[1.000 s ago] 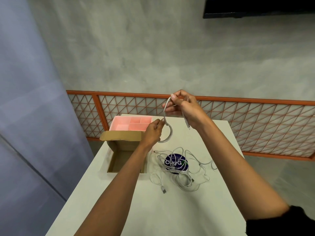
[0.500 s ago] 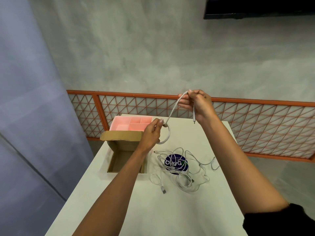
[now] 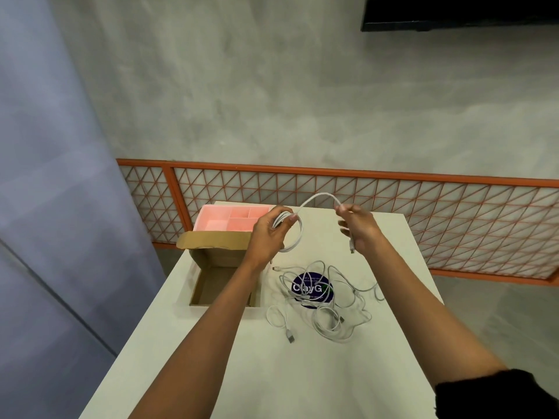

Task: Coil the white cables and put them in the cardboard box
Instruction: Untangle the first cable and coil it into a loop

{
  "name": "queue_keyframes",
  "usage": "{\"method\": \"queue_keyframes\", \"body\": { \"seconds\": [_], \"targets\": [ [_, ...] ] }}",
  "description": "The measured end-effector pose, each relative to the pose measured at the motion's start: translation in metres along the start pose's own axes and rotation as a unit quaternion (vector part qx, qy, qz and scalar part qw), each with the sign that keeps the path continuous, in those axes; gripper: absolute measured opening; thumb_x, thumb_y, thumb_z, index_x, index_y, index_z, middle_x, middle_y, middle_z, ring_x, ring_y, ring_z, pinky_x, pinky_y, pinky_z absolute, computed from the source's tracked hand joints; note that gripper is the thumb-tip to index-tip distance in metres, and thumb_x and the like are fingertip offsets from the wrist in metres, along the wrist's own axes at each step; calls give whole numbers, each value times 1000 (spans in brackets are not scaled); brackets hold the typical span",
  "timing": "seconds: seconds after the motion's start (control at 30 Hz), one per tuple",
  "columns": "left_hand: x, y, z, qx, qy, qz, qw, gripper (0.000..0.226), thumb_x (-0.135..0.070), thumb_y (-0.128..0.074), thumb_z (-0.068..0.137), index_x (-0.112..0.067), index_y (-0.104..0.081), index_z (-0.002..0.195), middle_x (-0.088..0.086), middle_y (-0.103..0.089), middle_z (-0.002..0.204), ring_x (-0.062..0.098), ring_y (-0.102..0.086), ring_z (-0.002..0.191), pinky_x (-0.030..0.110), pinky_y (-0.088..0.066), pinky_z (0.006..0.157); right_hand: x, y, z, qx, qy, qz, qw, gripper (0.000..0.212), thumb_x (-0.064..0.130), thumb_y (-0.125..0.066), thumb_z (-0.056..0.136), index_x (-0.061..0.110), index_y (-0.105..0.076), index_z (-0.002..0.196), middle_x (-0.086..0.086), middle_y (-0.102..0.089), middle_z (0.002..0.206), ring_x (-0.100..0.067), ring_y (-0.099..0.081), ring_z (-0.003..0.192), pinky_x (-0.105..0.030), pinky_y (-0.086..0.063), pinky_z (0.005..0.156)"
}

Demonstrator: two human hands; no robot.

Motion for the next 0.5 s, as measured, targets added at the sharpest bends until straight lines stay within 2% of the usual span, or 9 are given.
{"method": "queue_keyframes", "body": {
  "seconds": [0.1,0.2,0.27,0.33,0.4,0.5],
  "targets": [
    [-1,4,3,-4,-7,14,1000,14,-28,-59,93,-16,-63,92,-8,-59,72,9,-49,61,20,-38,50,-14,-1,-5,17,63,-162,985,16,17,-70,84,8,-74,97,-2,-71,100,-13,-61,96,-25,-39,79],
    [-2,2,5,-2,-16,42,999,20,-30,-59,92,-11,-64,94,-3,-64,78,4,-54,65,19,-41,57,-16,-10,-5,24,82,-271,959,18,22,-79,75,11,-76,89,-4,-72,87,-15,-64,78,-30,-49,74],
    [0,-2,4,6,-14,51,999,22,-32,-59,92,-11,-64,94,-2,-63,77,5,-52,63,22,-41,57,-9,-10,-3,-2,76,-199,977,13,16,-79,75,8,-73,83,-9,-71,81,-16,-66,58,-30,-56,64],
    [3,-6,4,12,-6,52,999,22,-33,-58,92,-12,-63,94,-7,-60,73,2,-48,57,23,-39,54,-7,-10,-1,-11,37,-47,998,12,7,-74,79,5,-63,84,-14,-68,80,-13,-66,47,-24,-55,49],
    [5,-7,4,13,-1,52,999,22,-34,-58,92,-13,-63,94,-10,-59,70,-1,-46,54,23,-38,53,-6,-17,1,5,7,68,998,17,3,-69,83,6,-52,82,-16,-67,78,-13,-67,46,-23,-55,45],
    [5,-9,3,18,3,49,999,22,-32,-58,93,-11,-63,94,-9,-60,70,-3,-48,53,21,-38,53,-2,-29,0,34,-13,170,985,24,1,-65,86,10,-44,78,-11,-69,61,-14,-68,50,-22,-56,48]
  ]
}}
Point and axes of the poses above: each hand's wrist, its own z-axis towards the middle knuckle, its own y-axis out of the back of the hand, x = y × z, the point moved 10 cm from there along z, towards the middle knuckle
